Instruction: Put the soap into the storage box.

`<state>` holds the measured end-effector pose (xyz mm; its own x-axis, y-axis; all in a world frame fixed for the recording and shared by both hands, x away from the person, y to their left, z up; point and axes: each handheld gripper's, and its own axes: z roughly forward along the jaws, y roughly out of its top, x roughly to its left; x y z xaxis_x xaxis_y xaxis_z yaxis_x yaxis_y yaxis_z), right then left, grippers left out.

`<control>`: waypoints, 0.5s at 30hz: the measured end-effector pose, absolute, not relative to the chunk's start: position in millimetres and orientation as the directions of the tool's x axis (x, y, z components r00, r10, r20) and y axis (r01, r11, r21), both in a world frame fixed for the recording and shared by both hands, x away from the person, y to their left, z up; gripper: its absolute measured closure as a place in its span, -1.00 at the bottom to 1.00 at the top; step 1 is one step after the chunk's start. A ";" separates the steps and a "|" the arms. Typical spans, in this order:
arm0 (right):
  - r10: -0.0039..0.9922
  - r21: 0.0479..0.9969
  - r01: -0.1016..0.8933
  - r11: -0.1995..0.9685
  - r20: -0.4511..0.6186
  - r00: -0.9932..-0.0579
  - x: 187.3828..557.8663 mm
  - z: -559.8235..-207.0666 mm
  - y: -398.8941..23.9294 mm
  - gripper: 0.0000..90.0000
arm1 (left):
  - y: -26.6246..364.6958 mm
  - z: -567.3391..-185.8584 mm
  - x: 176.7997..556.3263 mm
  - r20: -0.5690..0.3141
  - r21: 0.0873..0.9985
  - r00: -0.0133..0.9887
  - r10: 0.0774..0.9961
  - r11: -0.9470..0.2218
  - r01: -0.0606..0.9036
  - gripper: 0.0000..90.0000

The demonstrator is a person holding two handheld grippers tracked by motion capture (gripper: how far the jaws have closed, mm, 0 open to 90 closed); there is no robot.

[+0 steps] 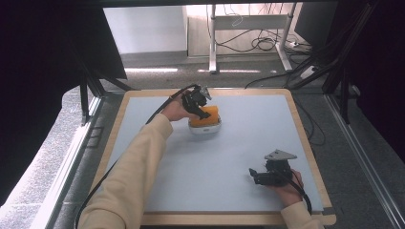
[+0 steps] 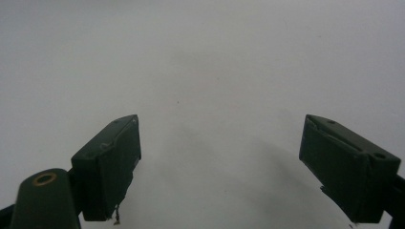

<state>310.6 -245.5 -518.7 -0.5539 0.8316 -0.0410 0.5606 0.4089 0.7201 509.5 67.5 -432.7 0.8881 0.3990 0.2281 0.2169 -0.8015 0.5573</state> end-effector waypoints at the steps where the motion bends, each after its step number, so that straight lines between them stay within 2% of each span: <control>1: 0.831 0.720 0.561 0.409 -0.041 -0.554 310.6 -518.8 -245.5 -0.67 | 68.7 -429.6 508.6 0.243 0.565 0.881 0.406 -0.798 0.212 -0.14; 8: 0.834 0.723 0.560 0.405 -0.040 -0.551 310.7 -517.6 -247.0 -0.67 | 75.3 -417.3 494.3 0.238 0.624 0.864 0.443 -0.752 0.214 -0.37; 15: 0.833 0.723 0.558 0.407 -0.043 -0.552 310.4 -517.3 -246.2 -0.67 | 94.3 -415.9 474.8 0.173 0.656 0.866 0.469 -0.711 0.254 -0.32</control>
<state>310.4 -246.2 -517.3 -0.5523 0.8326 -0.0427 0.5585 0.4075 0.7225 474.8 94.3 -415.9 0.8662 0.4690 0.1725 0.2542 -0.7108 0.6558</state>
